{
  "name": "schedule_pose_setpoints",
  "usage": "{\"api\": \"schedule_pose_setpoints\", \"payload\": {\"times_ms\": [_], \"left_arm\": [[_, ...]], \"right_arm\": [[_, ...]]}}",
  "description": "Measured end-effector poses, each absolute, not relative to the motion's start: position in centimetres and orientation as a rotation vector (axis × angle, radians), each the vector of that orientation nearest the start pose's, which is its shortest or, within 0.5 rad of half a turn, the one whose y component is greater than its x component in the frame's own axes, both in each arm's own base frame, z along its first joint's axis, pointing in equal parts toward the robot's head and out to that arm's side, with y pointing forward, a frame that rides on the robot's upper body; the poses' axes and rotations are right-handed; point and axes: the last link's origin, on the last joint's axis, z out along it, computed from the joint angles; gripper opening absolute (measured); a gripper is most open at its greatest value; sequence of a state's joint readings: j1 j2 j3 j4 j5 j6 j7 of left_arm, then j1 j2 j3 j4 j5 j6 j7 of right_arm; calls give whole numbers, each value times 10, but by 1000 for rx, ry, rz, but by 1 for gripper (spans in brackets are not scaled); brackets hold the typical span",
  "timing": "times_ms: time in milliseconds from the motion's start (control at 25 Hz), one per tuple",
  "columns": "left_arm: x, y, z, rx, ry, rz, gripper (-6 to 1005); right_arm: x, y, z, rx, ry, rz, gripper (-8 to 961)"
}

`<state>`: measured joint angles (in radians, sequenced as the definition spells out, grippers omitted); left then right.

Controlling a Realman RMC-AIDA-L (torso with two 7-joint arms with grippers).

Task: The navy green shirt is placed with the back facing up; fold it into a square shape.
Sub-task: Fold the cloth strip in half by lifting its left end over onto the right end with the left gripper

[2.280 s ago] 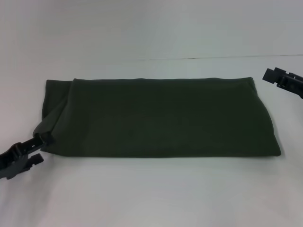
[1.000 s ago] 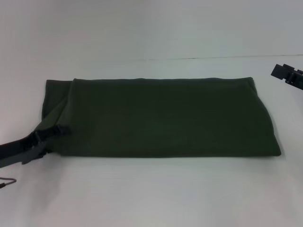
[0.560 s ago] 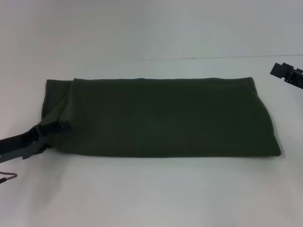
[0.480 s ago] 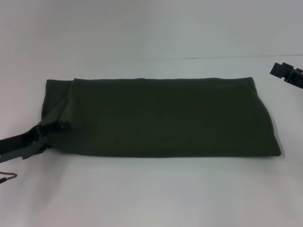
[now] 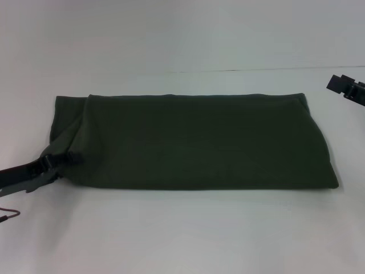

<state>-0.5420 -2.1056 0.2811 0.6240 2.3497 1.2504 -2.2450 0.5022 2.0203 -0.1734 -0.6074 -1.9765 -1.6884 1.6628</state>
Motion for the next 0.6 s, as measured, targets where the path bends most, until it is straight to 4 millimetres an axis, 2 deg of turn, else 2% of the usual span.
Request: {"api": "schedule_pose_setpoints", "payload": {"times_ms": [120,600], "left_arm": [[-342,339,11,2395,2481,910,729],[-345,336,13,2416,2487,915,263]], "right_arm": [[300,325,83,-2185,1073,1184,905],[300,324,80,-2187,1072,1188,904]]}}
